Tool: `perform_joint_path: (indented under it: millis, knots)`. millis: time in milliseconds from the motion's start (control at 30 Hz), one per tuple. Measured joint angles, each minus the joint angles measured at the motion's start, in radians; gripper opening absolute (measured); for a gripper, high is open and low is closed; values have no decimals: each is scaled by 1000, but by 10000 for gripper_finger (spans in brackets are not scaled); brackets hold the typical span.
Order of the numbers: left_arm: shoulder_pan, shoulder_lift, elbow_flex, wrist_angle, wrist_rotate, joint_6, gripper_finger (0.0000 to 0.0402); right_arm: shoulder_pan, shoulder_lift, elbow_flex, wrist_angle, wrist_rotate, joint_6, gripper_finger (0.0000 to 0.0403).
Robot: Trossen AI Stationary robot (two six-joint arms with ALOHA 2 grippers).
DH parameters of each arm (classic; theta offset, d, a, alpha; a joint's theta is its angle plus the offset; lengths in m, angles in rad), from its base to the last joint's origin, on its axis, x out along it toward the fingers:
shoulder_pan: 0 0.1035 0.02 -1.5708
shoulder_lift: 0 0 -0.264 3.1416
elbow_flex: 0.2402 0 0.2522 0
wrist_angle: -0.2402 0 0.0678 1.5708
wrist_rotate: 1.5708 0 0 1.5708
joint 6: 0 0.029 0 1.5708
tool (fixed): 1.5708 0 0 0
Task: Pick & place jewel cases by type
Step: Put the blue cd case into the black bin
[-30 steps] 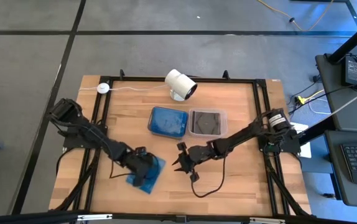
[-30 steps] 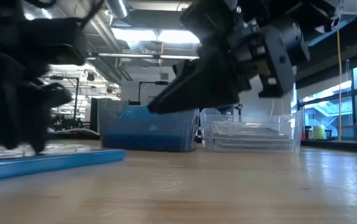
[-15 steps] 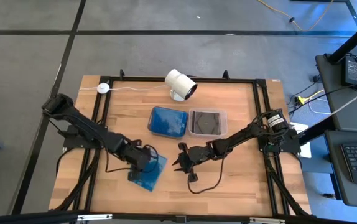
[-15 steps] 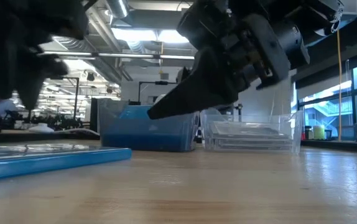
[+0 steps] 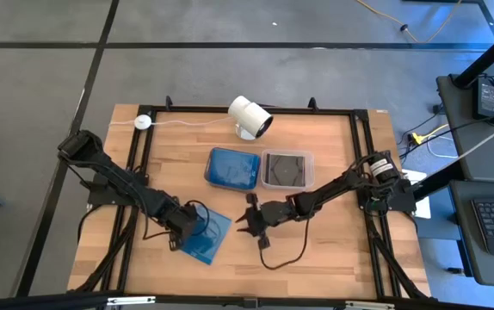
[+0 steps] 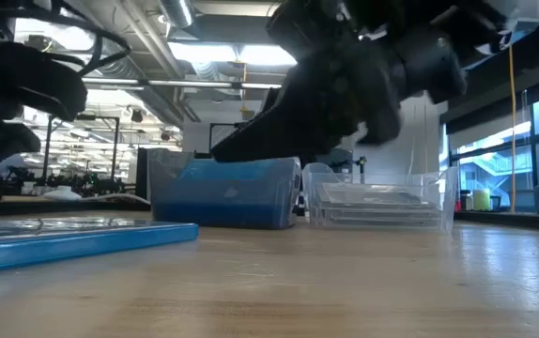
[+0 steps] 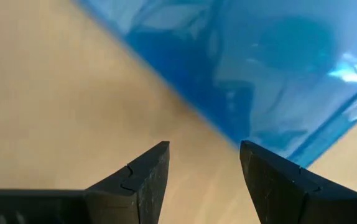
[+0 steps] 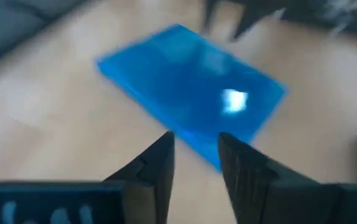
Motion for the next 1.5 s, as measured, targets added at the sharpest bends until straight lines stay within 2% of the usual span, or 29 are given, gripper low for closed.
perform_joint_path:
  millis: [100,167,333,500,733,800,900,1067,1267,1400,1500]
  knots:
    - [5,-1,-34,137,30,0,194,34,6,1,3,180,-174,127]
    - [12,-1,-62,246,70,-1,194,57,9,1,-8,255,-278,127]
    - [30,-1,-122,425,94,-12,194,84,32,2,-15,279,-463,127]
    - [57,-1,-135,445,93,-37,194,90,76,20,-85,342,-596,127]
    - [90,-1,-135,460,65,-36,194,90,131,101,-121,367,-589,127]
    - [96,-1,-135,460,64,-35,194,90,135,133,-172,371,-520,127]
    - [96,-1,-135,460,64,-30,194,90,140,201,-301,372,-414,127]
    - [96,-1,-135,460,64,-7,194,90,139,299,-523,367,-347,127]
    - [96,-1,-135,459,55,18,194,90,139,338,-543,306,-311,127]
    - [96,-1,-135,459,55,19,194,91,139,351,-543,406,-313,128]
    - [96,-1,-135,459,55,19,194,89,139,359,-540,427,-314,139]
